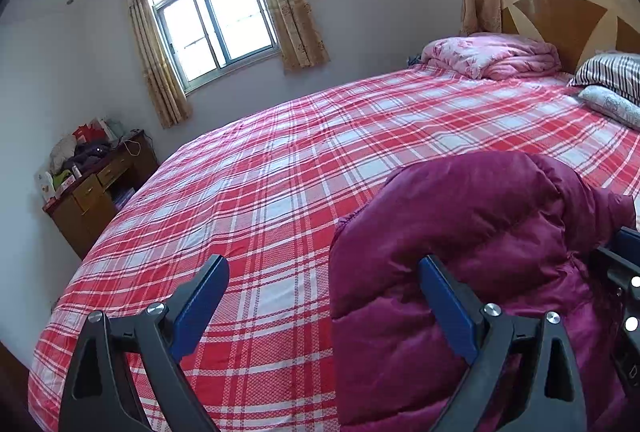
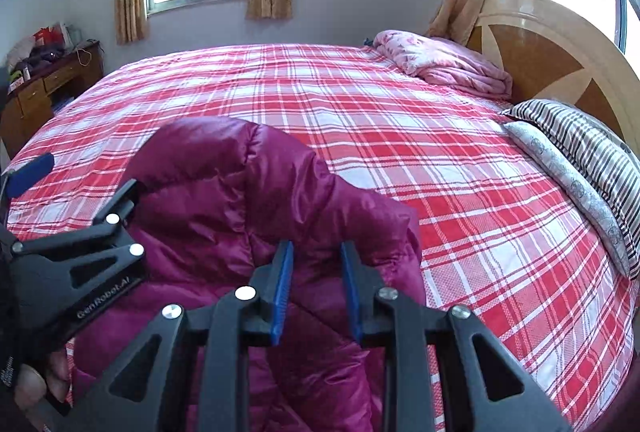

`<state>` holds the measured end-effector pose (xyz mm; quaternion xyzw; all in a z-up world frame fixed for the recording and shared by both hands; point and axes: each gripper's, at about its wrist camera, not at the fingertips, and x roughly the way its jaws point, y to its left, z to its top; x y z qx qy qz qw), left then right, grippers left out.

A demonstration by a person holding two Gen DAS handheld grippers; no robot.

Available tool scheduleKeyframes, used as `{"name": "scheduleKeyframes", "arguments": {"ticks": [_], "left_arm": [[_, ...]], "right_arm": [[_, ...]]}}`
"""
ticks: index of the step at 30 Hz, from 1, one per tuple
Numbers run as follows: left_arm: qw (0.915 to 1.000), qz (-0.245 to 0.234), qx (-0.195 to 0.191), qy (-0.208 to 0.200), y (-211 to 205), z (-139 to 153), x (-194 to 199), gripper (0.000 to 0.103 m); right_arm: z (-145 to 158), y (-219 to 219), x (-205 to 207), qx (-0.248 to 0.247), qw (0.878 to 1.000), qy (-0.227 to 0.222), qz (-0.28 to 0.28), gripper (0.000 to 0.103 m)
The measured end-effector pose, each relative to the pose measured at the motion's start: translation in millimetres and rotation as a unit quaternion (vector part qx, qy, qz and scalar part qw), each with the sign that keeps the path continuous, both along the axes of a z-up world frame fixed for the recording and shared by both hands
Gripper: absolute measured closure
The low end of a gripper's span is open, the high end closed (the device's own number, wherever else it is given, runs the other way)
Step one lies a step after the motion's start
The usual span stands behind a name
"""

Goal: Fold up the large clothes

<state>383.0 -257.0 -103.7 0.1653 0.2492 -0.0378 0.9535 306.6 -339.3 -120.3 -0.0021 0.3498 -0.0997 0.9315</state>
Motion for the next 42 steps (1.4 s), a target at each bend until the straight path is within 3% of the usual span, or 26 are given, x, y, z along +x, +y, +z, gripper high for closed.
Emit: {"name": "scheduleKeyframes", "arguments": {"ticks": [9,15,23,42], "left_arm": [[0.9986,0.003,0.053,0.004,-27.6,-36.6,6.0,0.006],[0.9989,0.003,0.048,0.002,-28.3,-48.5,9.9,0.005],[0.9975,0.003,0.07,0.0,-35.8,-55.8,11.0,0.005],[0.9973,0.002,0.073,0.01,-37.7,-60.1,16.0,0.005]], "right_arm": [[-27.8,-17.2,7.0,0.024,1.0,-0.001,-0.014,0.075],[-41.3,-23.1,11.6,0.045,0.999,0.001,-0.012,0.075],[-51.5,-31.2,15.9,0.076,0.997,0.009,-0.009,0.075],[-53.9,-26.1,18.1,0.062,0.998,0.018,-0.013,0.075]]}}
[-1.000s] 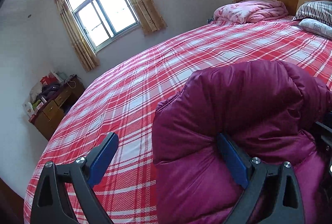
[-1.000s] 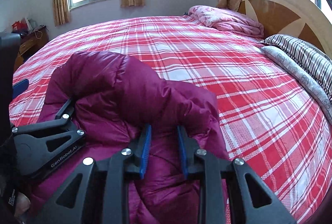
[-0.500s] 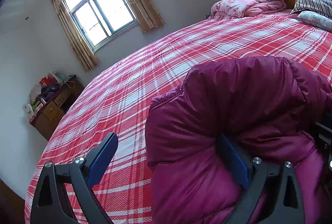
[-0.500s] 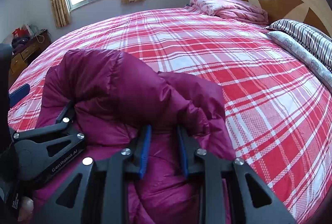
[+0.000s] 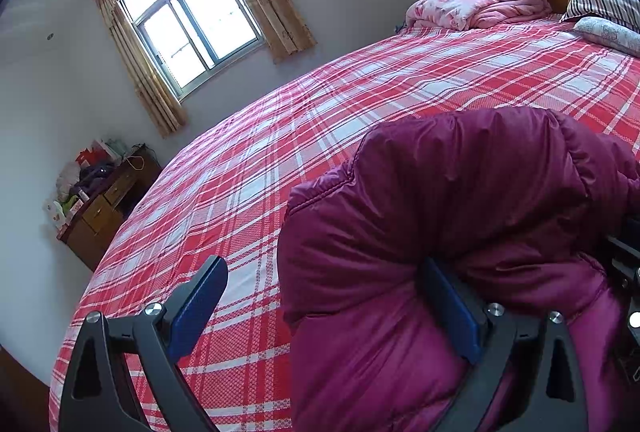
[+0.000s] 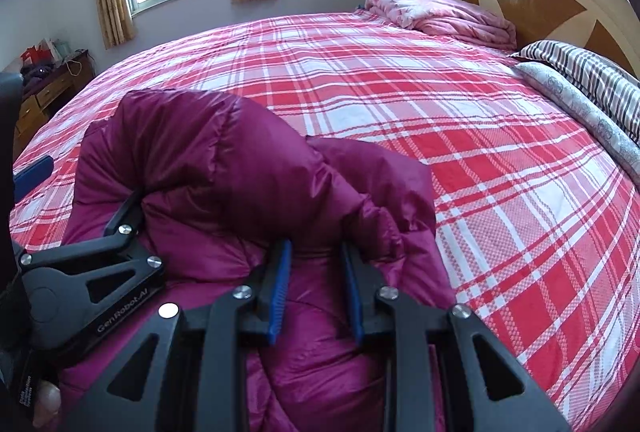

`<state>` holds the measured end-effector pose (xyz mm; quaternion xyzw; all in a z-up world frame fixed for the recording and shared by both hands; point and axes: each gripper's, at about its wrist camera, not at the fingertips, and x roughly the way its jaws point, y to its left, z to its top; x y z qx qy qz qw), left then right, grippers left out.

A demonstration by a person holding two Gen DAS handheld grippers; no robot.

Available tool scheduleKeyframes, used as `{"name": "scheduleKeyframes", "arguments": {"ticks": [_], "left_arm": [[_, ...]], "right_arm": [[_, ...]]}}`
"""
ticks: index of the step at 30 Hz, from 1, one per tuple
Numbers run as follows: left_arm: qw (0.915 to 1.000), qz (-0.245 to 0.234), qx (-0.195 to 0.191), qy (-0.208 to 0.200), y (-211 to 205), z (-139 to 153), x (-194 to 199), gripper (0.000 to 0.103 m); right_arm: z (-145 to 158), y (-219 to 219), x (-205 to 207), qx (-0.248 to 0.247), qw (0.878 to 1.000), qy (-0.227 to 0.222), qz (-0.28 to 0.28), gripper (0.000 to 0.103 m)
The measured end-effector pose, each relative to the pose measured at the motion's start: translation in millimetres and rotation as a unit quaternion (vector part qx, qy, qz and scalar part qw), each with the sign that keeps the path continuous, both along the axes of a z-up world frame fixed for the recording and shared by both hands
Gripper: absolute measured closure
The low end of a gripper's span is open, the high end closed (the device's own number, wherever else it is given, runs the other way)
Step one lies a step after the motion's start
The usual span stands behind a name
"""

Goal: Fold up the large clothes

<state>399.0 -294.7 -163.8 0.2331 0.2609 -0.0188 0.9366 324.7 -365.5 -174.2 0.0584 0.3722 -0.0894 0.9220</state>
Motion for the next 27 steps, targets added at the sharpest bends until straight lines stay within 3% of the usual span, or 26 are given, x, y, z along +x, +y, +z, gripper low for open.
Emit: {"name": "scheduleKeyframes", "arguments": {"ticks": [27], "left_arm": [[1.0,0.001,0.001,-0.001,-0.4,-0.7,0.6,0.005]], "right_arm": [[-0.4,1.1,0.9,-0.008,1.0,0.002,-0.001,0.075]]}}
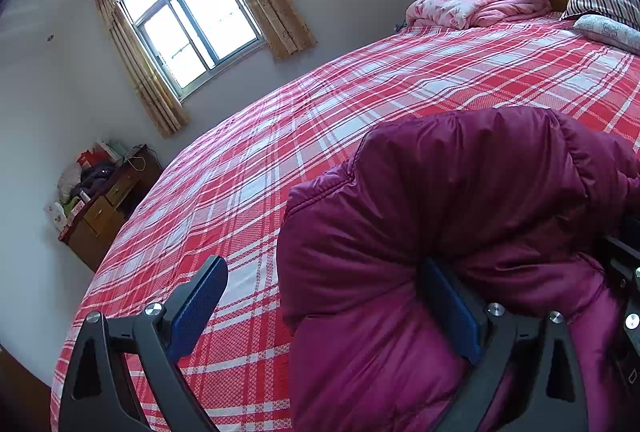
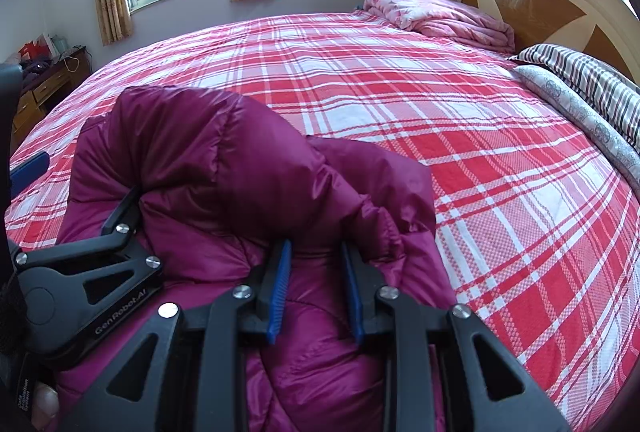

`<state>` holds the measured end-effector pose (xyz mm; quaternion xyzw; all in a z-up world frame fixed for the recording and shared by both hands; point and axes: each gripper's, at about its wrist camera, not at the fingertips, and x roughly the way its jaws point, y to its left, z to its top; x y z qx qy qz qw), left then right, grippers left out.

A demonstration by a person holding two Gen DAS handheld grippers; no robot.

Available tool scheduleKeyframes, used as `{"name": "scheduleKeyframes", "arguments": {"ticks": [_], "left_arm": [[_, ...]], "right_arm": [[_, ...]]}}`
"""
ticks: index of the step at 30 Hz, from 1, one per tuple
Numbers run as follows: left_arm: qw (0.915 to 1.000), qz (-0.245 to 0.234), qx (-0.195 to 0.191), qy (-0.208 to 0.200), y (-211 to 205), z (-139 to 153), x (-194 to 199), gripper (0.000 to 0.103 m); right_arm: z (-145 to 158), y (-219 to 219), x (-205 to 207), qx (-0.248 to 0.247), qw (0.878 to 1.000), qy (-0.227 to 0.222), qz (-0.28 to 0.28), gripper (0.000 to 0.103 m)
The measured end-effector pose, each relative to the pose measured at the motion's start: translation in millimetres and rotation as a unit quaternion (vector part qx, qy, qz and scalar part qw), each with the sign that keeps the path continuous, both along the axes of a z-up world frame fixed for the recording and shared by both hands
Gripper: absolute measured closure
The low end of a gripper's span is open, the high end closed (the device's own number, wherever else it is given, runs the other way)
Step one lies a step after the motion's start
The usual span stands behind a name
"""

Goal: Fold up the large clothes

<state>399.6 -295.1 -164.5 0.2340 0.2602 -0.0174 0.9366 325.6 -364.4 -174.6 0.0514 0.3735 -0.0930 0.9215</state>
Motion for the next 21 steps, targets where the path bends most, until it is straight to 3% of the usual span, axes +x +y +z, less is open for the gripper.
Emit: {"name": "scheduleKeyframes", "arguments": {"ticks": [8,17,18,19,21], "left_arm": [[1.0,-0.004,-0.006,0.005,2.1,0.8,0.5,0.005],[0.991,-0.011,-0.122,0.054,70.3,25.2,-28.6,0.005],[0.9896,-0.017,-0.131,0.057,78.7,27.2,-35.2,0.005],[0.9882,-0.026,-0.138,0.061,84.7,28.2,-41.5,0.005],[0.985,-0.039,-0.151,0.074,97.1,27.1,-51.9,0.005]], "right_arm": [[0.4,-1.2,0.2,0.007,1.0,0.0,0.003,0.074],[17.4,-10.7,-22.0,0.029,0.999,-0.026,0.035,0.059],[20.1,-14.4,-26.6,0.038,0.998,-0.033,0.04,0.05],[22.5,-17.9,-30.7,0.047,0.997,-0.04,0.04,0.032],[26.9,-29.0,-41.5,0.059,0.997,-0.055,0.02,0.014]]}}
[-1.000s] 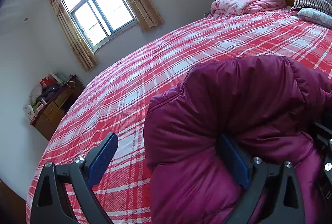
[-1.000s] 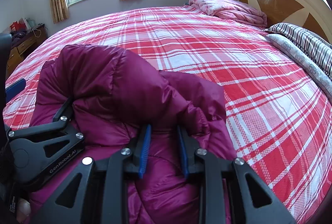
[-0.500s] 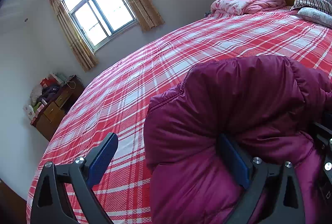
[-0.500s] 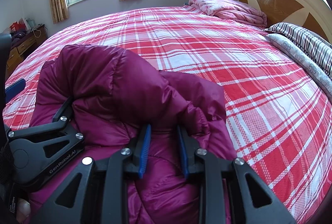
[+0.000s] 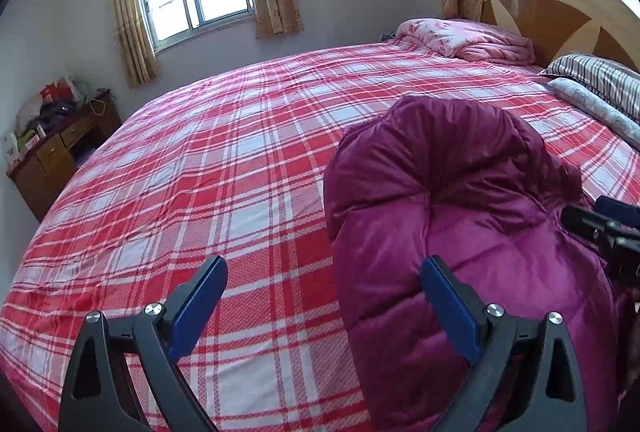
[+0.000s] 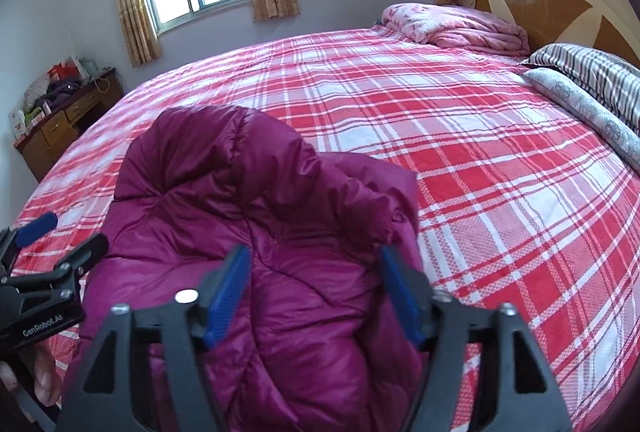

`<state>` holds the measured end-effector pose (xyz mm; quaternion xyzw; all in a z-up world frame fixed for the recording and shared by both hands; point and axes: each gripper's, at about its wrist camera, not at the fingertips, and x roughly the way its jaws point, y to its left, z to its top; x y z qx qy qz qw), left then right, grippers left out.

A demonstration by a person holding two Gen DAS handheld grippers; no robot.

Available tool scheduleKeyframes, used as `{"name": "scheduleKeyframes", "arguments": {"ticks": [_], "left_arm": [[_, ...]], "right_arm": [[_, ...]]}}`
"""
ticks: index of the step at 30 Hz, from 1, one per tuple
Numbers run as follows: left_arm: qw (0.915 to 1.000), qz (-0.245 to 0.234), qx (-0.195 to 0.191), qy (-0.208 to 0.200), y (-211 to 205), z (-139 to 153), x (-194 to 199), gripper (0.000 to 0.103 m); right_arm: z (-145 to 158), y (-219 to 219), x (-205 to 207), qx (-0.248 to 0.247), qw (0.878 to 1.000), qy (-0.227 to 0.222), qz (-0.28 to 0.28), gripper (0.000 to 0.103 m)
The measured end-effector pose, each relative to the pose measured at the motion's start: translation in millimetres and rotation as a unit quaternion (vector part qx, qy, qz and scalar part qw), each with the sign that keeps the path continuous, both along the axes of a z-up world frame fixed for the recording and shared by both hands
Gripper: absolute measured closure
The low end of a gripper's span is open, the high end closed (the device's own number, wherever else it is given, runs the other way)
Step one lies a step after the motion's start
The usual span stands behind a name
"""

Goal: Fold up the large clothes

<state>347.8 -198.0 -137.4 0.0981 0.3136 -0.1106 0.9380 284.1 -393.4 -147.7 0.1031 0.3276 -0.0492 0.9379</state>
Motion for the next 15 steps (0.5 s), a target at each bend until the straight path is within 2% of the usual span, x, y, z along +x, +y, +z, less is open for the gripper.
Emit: {"name": "scheduleKeyframes", "arguments": {"ticks": [2,6,15], "left_arm": [[0.9996,-0.008,-0.024,0.011,9.2,-1.3,-6.2,0.005],[0.9966,-0.018,-0.067,0.044,15.7,-10.1,-7.3,0.005],[0.994,-0.026,-0.088,0.06,6.2,-20.8,2.0,0.005]], "right_arm": [[0.5,-10.2,-7.3,0.021,1.0,-0.005,-0.003,0.013],[-7.8,-25.1,-9.1,0.06,0.998,0.014,0.002,0.014],[-24.0,-42.6,1.3,0.128,0.991,0.028,0.02,0.016]]}}
